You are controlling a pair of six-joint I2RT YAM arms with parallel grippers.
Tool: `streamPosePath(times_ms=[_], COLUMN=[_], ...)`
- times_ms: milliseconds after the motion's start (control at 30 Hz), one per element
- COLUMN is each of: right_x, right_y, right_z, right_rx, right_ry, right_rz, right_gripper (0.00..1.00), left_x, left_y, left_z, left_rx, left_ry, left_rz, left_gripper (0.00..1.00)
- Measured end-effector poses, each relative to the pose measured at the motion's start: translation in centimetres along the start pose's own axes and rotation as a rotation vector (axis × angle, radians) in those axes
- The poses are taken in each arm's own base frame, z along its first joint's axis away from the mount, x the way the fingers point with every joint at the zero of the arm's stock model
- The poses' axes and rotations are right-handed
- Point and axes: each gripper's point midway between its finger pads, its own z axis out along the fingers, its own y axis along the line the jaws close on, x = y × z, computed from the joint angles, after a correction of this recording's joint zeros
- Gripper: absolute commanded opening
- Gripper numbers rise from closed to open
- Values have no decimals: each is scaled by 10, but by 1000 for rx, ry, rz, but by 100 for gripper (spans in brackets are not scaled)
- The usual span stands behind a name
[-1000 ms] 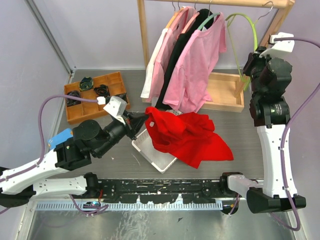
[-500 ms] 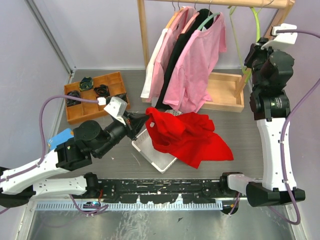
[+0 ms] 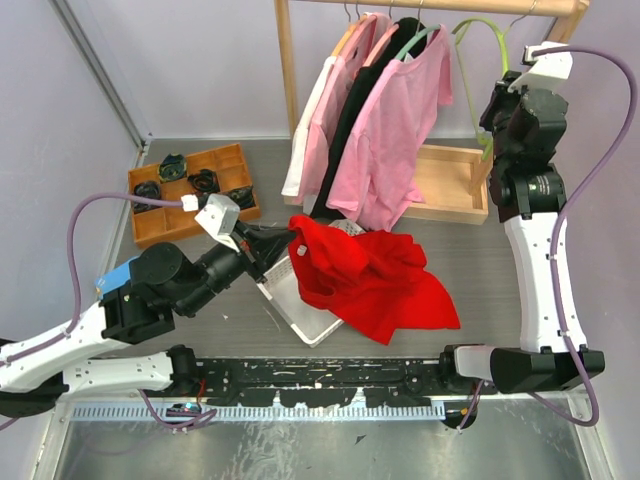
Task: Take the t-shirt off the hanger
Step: Place the hanger on the clothesline, then place the T-shirt in the bin.
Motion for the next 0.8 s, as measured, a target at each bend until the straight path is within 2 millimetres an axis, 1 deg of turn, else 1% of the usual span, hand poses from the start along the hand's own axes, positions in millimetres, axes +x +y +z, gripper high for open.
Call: streamPosePath(times_ms=[67, 167, 300, 400, 467, 533, 600, 800], right_x=[0, 1, 4, -1, -9, -18, -26, -41], right_y=[0, -1, -4, -9, -13, -16, -20, -27], right_z=[-1, -3, -15, -29, -43, -55, -70, -106], right_rx=[3, 3, 12, 22, 24, 24, 24, 16], right_ry=[0, 4, 11, 2, -17, -39, -60, -98], right_rz=[6, 18, 36, 51, 61, 72, 85, 130], right_gripper=[14, 39, 58, 63, 70, 72, 75, 77], left_x=[-1, -6, -21, -32, -39, -42, -45, -53], left_y=[-1, -5, -14, -22, -28, -33, -38, -49], left_z=[0, 1, 6, 12, 18, 24, 31, 50], left_rx=[7, 21, 45, 67, 81, 91, 100, 111], left_ry=[0, -7, -34, -59, -74, -80, -83, -104], left_rz=[0, -2, -11, -18, -23, -22, -19, -3], left_gripper=[0, 0, 0, 0, 0, 0, 0, 0])
